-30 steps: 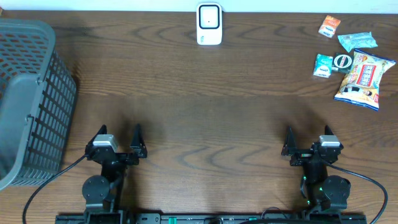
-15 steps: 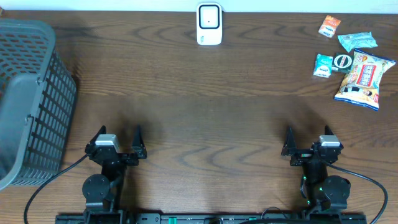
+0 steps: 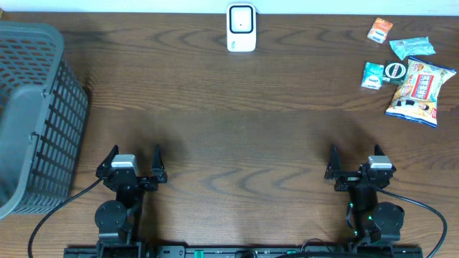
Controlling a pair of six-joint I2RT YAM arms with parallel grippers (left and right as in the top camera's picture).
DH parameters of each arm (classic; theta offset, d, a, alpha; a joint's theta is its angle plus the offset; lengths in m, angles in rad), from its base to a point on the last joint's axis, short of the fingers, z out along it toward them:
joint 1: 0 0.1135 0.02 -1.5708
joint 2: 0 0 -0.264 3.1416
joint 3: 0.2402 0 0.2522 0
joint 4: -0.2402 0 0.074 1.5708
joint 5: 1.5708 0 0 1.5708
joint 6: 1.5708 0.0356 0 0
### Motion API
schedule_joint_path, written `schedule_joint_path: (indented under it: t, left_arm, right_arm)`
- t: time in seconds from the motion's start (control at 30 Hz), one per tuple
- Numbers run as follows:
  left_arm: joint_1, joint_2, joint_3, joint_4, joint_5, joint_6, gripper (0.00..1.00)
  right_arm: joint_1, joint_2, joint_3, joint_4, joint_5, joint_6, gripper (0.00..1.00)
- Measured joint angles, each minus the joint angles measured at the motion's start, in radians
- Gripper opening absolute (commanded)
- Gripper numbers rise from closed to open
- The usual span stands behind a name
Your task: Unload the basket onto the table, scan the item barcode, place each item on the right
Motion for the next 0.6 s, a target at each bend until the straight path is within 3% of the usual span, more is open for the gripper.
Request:
schedule_joint_path:
  t: [0.6]
  left_arm:
    - [0.0, 0.0, 0.001, -0.002, -0.007, 0.028, 0.97]
  right_arm:
    - [0.0, 0.0, 0.0, 0.0, 0.0, 0.0, 0.99]
